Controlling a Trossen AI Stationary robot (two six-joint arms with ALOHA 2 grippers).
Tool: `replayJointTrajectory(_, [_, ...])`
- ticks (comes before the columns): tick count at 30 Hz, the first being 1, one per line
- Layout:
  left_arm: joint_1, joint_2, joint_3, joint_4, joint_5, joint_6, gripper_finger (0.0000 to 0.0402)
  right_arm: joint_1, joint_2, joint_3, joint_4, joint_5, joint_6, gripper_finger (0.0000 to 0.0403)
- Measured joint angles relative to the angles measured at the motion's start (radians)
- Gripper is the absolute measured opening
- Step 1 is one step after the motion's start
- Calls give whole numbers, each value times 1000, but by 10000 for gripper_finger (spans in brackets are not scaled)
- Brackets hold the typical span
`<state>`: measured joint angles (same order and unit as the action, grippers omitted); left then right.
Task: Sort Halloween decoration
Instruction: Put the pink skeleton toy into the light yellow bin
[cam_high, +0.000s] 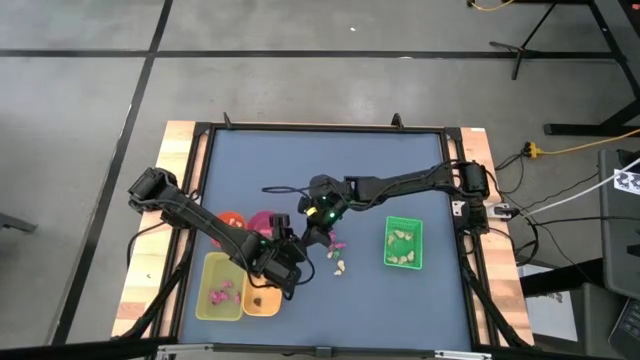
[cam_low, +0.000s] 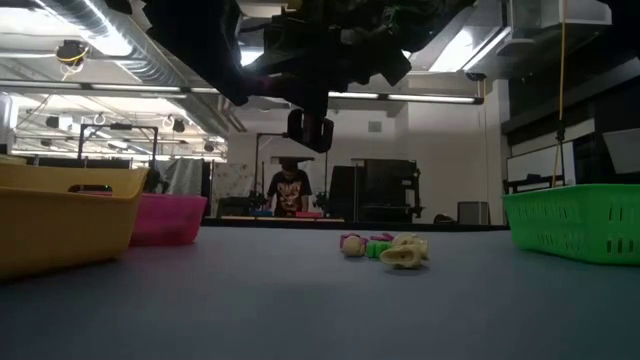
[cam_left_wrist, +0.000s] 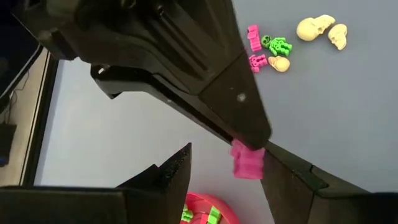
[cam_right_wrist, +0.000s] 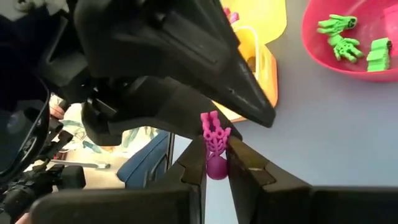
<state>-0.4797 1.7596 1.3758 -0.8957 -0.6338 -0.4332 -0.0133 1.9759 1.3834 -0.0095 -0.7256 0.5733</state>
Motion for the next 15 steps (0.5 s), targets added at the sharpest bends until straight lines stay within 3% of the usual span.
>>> replayJointTrajectory(6, [0,0,0,-1,0,0,150,0,0,0,1,-1,0,44])
replayJointTrajectory(15, [0,0,0,-1,4,0,59,0,0,0,2,14,-1,44])
